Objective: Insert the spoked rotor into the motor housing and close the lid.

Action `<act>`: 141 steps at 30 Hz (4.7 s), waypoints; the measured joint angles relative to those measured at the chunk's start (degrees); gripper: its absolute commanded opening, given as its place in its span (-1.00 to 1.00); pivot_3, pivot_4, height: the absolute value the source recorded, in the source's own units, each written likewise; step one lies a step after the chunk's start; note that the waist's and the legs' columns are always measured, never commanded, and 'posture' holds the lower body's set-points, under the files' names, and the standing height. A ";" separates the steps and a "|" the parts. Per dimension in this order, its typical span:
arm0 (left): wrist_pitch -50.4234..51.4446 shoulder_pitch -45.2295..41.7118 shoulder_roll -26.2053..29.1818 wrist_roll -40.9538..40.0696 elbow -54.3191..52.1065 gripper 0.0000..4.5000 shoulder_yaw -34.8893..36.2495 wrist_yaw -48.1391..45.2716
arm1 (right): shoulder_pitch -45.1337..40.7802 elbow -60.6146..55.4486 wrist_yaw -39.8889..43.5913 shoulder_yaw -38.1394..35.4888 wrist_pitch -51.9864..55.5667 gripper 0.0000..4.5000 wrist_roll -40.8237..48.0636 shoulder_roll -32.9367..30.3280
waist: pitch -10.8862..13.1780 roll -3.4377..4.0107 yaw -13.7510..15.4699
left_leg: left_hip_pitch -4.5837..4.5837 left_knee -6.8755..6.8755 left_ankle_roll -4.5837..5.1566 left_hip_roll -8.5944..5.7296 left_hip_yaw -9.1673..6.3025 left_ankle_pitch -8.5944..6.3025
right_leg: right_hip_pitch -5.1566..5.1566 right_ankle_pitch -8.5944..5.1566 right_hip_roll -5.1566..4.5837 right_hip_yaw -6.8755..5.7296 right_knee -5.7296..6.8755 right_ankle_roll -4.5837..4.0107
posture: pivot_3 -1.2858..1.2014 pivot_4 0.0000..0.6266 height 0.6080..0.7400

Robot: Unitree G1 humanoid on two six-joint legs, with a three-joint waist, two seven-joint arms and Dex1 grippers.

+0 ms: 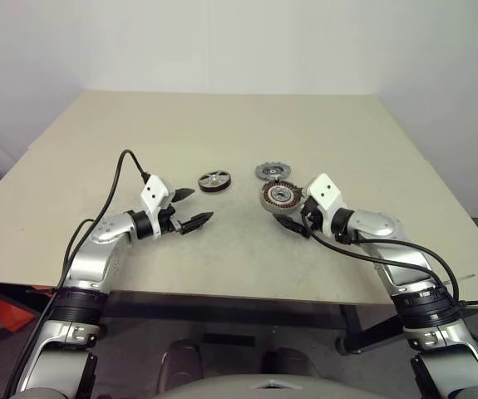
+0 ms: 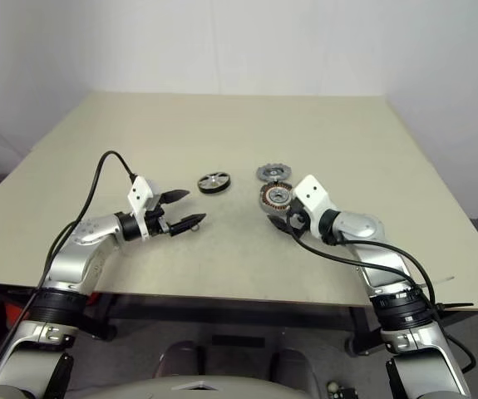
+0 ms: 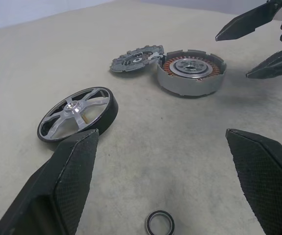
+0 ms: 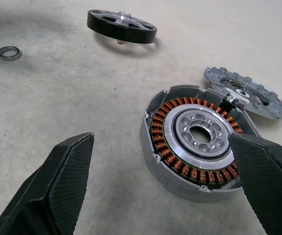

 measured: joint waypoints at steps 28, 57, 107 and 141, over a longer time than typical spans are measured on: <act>0.00 0.04 0.19 -0.01 -0.01 0.93 0.02 -0.01 | -0.82 1.28 -0.73 1.17 -0.66 1.00 -1.43 1.06 | 0.00 0.00 -0.01 | 0.01 0.03 0.00 0.00 0.00 0.00 | 0.00 0.00 0.00 0.00 0.03 0.00 | 0.03 -1.00 1.00; 0.10 2.16 -3.27 1.61 -2.68 0.93 -3.70 4.31 | -19.44 24.39 15.73 14.78 -13.50 1.00 -14.71 -1.17 | 0.00 0.00 -0.10 | -0.06 0.14 0.07 0.01 0.01 -0.03 | -0.04 0.01 0.00 0.02 0.15 -0.05 | 0.03 -1.00 1.00; 0.54 5.72 -4.53 2.18 -6.75 0.93 -5.04 8.05 | -30.33 40.89 25.52 15.48 -16.33 1.00 -19.74 0.06 | 0.01 -0.01 -0.09 | 0.30 0.25 0.12 0.14 0.08 -0.07 | 0.27 -0.02 0.04 -0.01 0.17 -0.14 | 0.03 -1.00 1.00; 0.52 5.97 -3.58 2.54 -7.18 1.00 -4.65 8.91 | -30.54 38.21 29.31 13.12 -7.28 -0.13 -17.64 3.21 | -0.02 -0.03 -0.28 | 0.44 0.09 0.14 0.30 0.12 -0.08 | 0.27 -0.13 0.18 -0.04 0.17 -0.31 | 0.03 -1.00 1.00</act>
